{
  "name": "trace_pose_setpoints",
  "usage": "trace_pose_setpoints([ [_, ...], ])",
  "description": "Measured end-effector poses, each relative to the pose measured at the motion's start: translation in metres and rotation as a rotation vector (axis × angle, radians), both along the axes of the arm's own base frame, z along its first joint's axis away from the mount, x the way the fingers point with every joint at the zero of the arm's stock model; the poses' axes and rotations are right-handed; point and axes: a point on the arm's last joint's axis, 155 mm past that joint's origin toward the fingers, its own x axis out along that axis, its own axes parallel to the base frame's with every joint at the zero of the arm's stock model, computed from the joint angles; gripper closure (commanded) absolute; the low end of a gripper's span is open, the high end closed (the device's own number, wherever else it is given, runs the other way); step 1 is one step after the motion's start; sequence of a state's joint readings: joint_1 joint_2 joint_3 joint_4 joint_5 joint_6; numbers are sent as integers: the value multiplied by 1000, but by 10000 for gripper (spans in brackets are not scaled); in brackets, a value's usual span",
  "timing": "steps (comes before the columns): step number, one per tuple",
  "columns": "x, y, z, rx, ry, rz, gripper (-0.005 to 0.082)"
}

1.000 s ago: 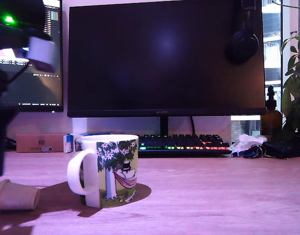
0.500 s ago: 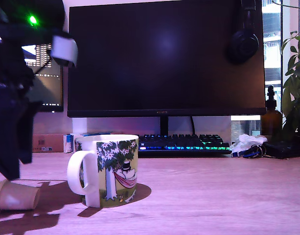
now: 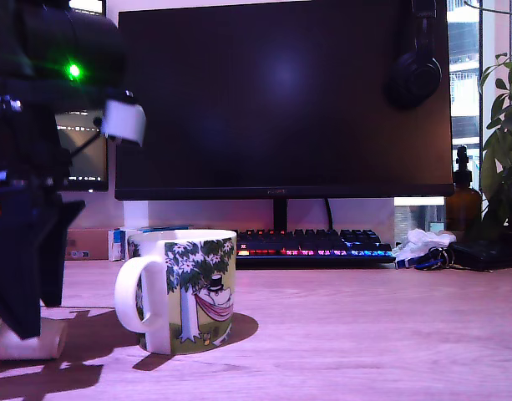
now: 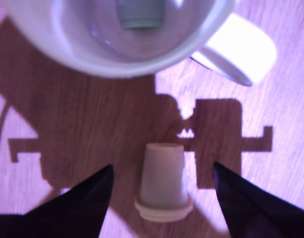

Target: Pick up the coffee capsules on the table and drop them inside the coffee cup

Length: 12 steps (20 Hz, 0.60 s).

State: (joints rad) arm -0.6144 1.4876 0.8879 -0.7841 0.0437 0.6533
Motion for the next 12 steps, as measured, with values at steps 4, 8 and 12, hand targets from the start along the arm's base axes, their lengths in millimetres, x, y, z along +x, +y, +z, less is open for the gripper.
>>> trace_pose_setpoints([
  [4,-2,2,-8,19,25,-2,188],
  [8,-3,5,-16,38,50,3,188],
  [12,-3,6,-17,40,55,7,189],
])
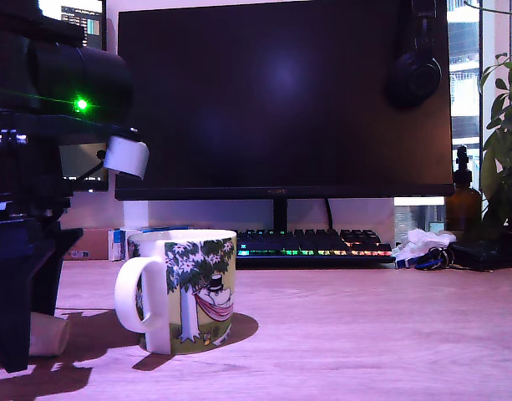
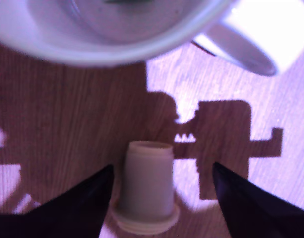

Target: Pick up the coffee capsules on the table and drop them inside the coffee cup

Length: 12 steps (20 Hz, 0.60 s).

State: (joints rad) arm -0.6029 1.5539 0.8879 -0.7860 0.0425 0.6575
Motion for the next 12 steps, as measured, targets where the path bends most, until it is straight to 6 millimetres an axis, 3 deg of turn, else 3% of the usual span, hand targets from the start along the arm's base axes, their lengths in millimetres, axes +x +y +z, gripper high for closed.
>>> trace_pose_setpoints([
  [8,-4,7,-1,17,25,14,214],
  [12,-4,7,-1,16,23,14,378],
])
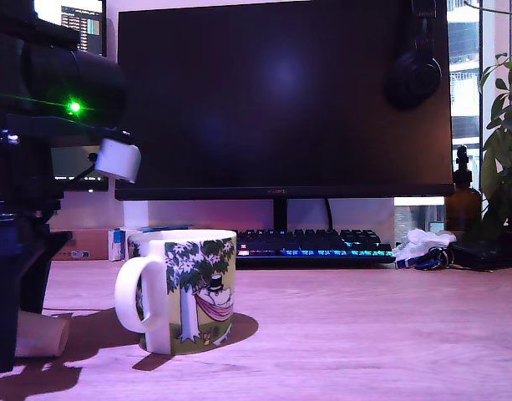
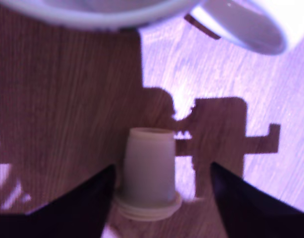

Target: Pick up the coffee capsules on the table and drop them inside the coffee cup

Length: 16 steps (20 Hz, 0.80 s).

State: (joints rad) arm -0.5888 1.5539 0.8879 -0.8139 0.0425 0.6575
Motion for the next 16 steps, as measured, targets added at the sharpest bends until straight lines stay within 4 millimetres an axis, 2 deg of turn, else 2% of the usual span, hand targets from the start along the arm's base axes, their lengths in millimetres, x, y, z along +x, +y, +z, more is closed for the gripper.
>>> trace_pose_setpoints([
  [3,1,-1,0,-4,-6,0,484],
  [13,1,1,1,6,1,42,488],
  [16,6,-1,12,1,-1,79,488],
])
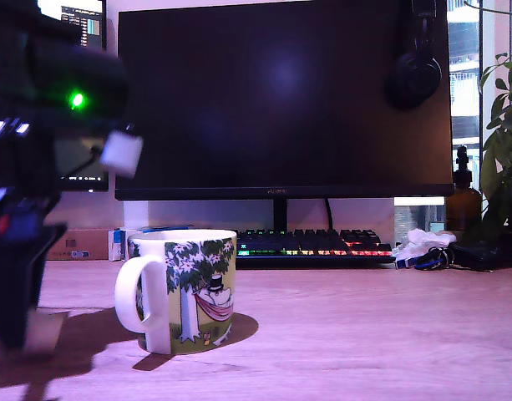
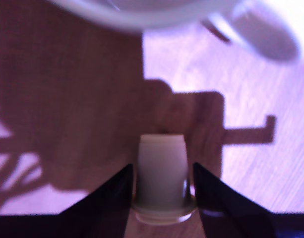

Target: Pick up the coffee capsules on the table and drop them inside the coffee cup

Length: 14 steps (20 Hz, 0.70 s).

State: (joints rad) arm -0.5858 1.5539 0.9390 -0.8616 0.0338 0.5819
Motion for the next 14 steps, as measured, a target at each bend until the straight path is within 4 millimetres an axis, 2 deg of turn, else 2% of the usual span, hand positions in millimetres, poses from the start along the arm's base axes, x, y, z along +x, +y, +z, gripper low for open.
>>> trace_pose_setpoints([
  [7,-6,6,8,15,28,41,488],
  [14,3,-2,64,-134,-147,88,488],
])
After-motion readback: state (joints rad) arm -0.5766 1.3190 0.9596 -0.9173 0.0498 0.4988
